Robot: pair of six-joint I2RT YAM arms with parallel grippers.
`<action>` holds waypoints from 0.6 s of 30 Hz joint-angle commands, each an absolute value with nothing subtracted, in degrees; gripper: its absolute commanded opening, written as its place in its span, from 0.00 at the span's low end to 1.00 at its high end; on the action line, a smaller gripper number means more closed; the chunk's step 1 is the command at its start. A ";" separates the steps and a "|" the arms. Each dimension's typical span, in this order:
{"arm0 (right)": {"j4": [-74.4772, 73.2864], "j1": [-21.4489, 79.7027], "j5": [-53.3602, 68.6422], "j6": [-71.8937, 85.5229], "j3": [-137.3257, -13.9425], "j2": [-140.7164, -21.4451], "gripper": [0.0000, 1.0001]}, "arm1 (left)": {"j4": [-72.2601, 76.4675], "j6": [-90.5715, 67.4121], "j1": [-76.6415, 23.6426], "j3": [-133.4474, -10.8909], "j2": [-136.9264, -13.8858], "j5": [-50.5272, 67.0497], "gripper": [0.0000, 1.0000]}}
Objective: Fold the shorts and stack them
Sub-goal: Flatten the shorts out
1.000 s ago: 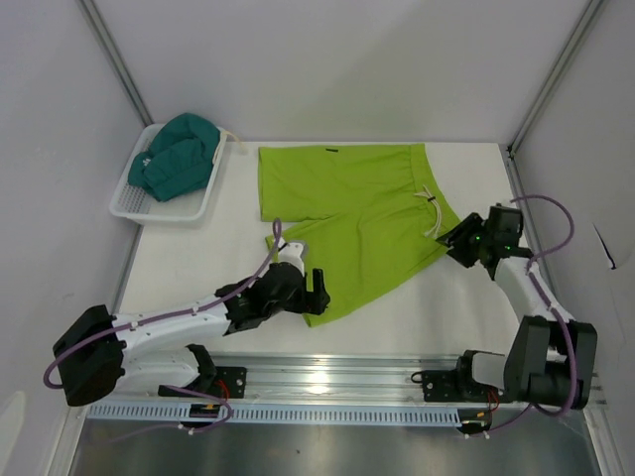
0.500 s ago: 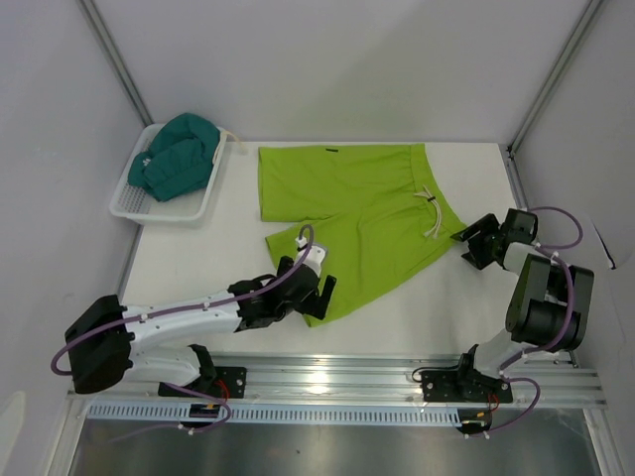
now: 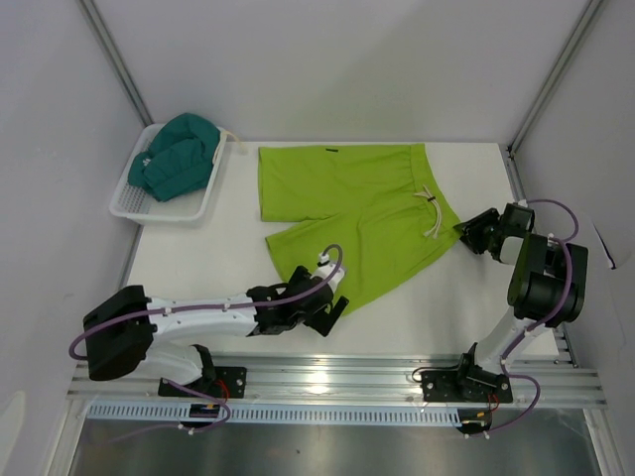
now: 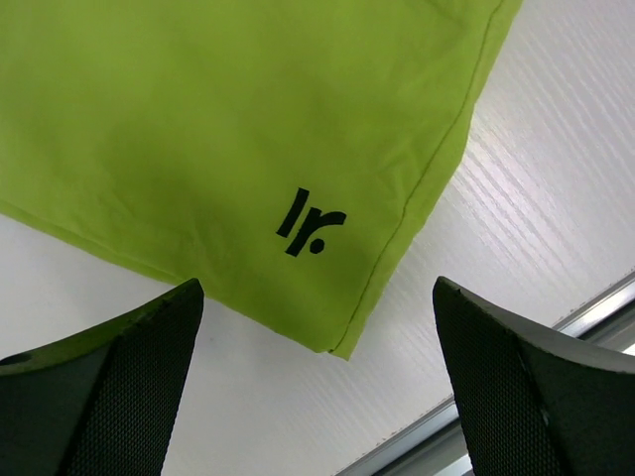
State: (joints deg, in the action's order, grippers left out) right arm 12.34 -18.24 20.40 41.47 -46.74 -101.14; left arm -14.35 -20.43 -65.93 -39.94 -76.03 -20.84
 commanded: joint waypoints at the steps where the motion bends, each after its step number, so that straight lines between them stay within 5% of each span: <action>1: 16.26 -18.02 20.65 41.13 -47.55 -102.48 0.43 | -14.24 -18.28 -67.93 -42.27 -77.17 -20.57 0.99; 8: 18.89 -19.51 25.57 42.89 -47.64 -105.99 0.00 | -15.29 -17.32 -74.70 -43.86 -81.29 -23.73 0.99; 18: 20.83 -20.39 28.39 43.68 -47.29 -107.23 0.00 | -21.00 -17.75 -76.73 -48.51 -87.80 -32.07 0.92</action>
State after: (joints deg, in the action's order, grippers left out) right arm 18.70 -20.12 26.96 43.53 -46.74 -106.41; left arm -18.39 -18.94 -76.60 -45.78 -87.02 -26.55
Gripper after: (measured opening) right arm 0.028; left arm 0.918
